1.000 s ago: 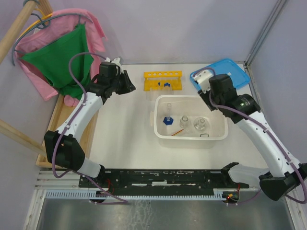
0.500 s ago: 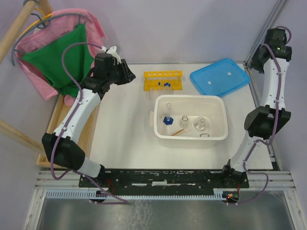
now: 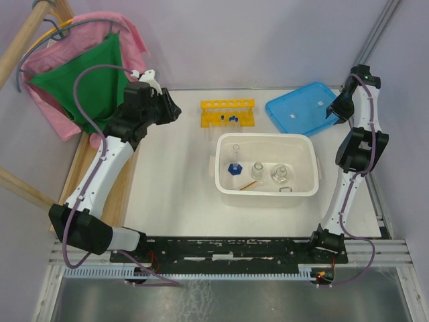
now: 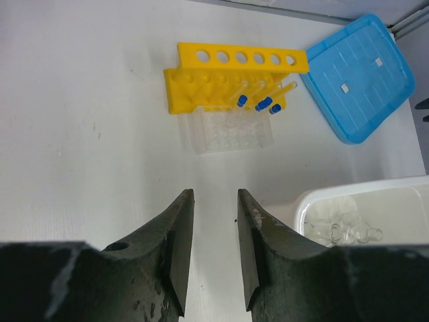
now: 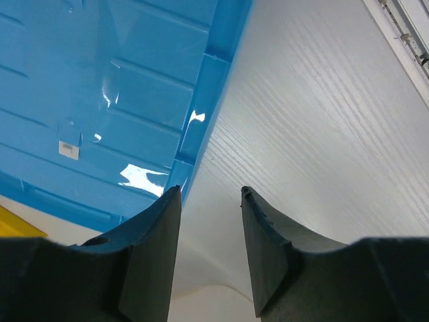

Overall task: Organize the chemistry lab equipment
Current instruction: Pick up the storage box lid at the center of the board.

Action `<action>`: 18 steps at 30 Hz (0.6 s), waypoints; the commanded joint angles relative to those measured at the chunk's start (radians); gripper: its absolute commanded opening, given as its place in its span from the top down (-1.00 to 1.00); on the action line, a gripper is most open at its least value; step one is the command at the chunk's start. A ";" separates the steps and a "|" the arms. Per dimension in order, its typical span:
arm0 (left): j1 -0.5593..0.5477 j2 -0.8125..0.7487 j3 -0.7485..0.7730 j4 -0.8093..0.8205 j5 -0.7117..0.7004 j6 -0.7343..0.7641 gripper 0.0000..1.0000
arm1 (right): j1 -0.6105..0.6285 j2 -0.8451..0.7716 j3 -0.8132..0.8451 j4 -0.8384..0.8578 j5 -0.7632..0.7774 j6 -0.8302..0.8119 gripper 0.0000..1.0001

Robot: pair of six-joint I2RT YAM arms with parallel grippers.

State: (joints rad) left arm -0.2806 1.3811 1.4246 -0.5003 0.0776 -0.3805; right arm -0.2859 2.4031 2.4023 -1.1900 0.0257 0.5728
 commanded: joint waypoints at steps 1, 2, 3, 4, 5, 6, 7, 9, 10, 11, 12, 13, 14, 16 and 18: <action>0.008 -0.050 -0.040 0.025 -0.047 0.034 0.21 | -0.001 -0.020 0.014 0.039 0.040 0.055 0.01; 0.008 -0.052 -0.045 0.025 -0.050 0.034 0.21 | -0.002 -0.019 0.005 0.049 0.046 0.058 0.01; 0.008 -0.054 -0.049 0.022 -0.053 0.036 0.21 | -0.002 -0.013 0.006 0.048 0.052 0.063 0.01; 0.008 -0.054 -0.052 0.023 -0.054 0.038 0.21 | -0.001 -0.007 0.008 0.047 0.058 0.068 0.01; 0.008 -0.054 -0.054 0.021 -0.055 0.038 0.21 | -0.001 0.000 0.007 0.050 0.062 0.076 0.01; 0.008 -0.054 -0.057 0.023 -0.054 0.040 0.21 | -0.002 0.009 0.007 0.052 0.063 0.085 0.02; 0.007 -0.053 -0.058 0.023 -0.053 0.041 0.21 | -0.001 0.016 0.006 0.059 0.063 0.093 0.02; 0.007 -0.050 -0.058 0.021 -0.054 0.043 0.21 | -0.002 0.027 -0.005 0.080 0.065 0.111 0.04; 0.008 -0.050 -0.058 0.021 -0.058 0.043 0.21 | -0.001 0.035 -0.006 0.088 0.065 0.119 0.05; 0.006 -0.050 -0.058 0.020 -0.062 0.042 0.21 | -0.002 0.043 -0.003 0.096 0.065 0.128 0.05; 0.007 -0.051 -0.059 0.021 -0.064 0.042 0.21 | -0.001 0.051 -0.002 0.103 0.065 0.136 0.06; 0.007 -0.051 -0.060 0.020 -0.067 0.041 0.21 | 0.000 0.057 -0.003 0.112 0.063 0.141 0.06; 0.007 -0.050 -0.061 0.022 -0.069 0.040 0.21 | 0.000 0.065 -0.002 0.120 0.059 0.146 0.07; 0.007 -0.047 -0.060 0.017 -0.074 0.040 0.22 | 0.001 0.085 0.001 0.132 0.051 0.151 0.07; 0.007 -0.047 -0.061 0.014 -0.077 0.038 0.22 | 0.006 0.100 -0.002 0.147 0.045 0.150 0.07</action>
State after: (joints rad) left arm -0.2806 1.3548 1.3617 -0.5022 0.0250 -0.3790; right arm -0.2859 2.4722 2.3978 -1.0977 0.0639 0.6907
